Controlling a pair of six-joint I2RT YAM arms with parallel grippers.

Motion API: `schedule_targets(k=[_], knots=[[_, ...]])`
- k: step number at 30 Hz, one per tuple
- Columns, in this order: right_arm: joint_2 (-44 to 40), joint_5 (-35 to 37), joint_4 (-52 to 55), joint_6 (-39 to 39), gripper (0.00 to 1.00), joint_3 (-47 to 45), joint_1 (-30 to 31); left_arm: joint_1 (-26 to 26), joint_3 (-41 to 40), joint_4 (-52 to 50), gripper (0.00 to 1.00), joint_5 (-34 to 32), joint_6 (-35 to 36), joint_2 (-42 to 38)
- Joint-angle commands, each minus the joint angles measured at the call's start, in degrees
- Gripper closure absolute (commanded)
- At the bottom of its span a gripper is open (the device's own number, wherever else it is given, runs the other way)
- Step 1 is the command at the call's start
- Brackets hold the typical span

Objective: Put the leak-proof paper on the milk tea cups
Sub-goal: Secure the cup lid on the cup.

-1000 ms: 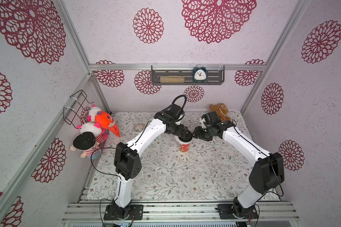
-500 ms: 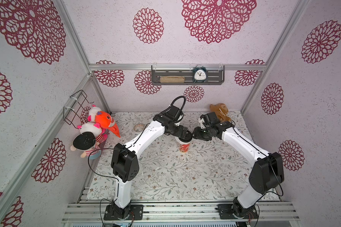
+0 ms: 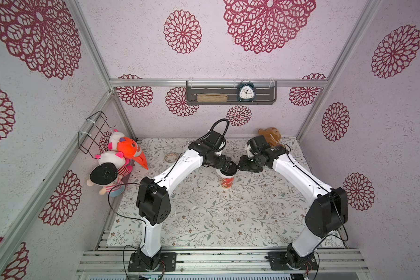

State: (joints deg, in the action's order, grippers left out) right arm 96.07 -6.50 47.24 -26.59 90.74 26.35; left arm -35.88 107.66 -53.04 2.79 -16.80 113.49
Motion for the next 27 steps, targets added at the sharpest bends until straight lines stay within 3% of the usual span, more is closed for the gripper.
schedule_targets(k=[1, 13, 27], knots=[[-1.9, 2.4, 5.1, 1.7, 0.47, 5.4, -0.3, -0.5, -3.2, -9.5, 0.05, -2.8, 1.7, 2.2], [0.5, -4.9, 0.6, -0.2, 0.41, 4.2, 1.6, -0.5, -2.9, -9.2, 0.05, -3.1, 1.8, 2.6], [5.4, -3.7, -1.3, -2.2, 0.42, 3.1, 3.7, -0.3, -1.5, -9.1, 0.05, -3.1, 2.1, 3.1]])
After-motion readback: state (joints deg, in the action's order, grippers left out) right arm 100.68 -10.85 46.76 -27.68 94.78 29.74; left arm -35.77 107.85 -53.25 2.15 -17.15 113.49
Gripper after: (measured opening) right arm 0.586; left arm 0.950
